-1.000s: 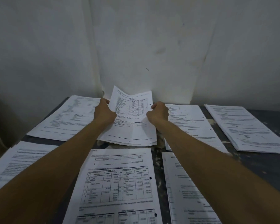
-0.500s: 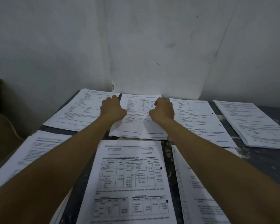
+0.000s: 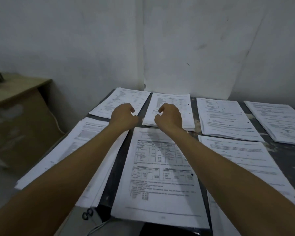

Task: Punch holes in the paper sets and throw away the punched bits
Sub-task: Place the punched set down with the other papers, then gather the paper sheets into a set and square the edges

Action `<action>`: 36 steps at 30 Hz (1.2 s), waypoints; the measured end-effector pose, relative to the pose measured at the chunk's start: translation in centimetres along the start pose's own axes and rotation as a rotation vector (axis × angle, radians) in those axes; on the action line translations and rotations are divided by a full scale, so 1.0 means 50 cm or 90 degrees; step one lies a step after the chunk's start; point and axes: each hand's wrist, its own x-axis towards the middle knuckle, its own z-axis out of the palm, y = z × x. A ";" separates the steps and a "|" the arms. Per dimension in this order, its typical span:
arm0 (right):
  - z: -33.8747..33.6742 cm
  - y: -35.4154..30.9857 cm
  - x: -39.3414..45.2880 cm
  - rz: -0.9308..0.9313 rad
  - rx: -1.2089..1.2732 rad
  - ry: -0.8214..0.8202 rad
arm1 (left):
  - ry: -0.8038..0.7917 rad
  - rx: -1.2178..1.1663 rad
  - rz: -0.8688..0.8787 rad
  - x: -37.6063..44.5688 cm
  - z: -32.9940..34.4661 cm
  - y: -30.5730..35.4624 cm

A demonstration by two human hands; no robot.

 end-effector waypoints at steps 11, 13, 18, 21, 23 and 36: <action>0.098 -0.083 -0.169 -0.179 -0.045 -0.050 | 0.102 0.108 -0.113 -0.151 -0.085 -0.191; 0.110 -0.097 -0.181 -0.183 -0.073 -0.089 | 0.065 0.141 -0.148 -0.159 -0.099 -0.215; 0.142 -0.120 -0.182 -0.152 -0.183 -0.190 | -0.003 0.170 -0.187 -0.159 -0.111 -0.266; 0.153 -0.127 -0.167 -0.122 -0.225 -0.221 | 0.013 0.181 -0.177 -0.152 -0.111 -0.287; 0.158 -0.135 -0.155 -0.115 -0.243 -0.227 | 0.003 0.192 -0.198 -0.144 -0.113 -0.301; 0.208 -0.204 -0.156 -0.104 0.120 -0.156 | -0.033 0.075 -0.270 -0.112 -0.136 -0.342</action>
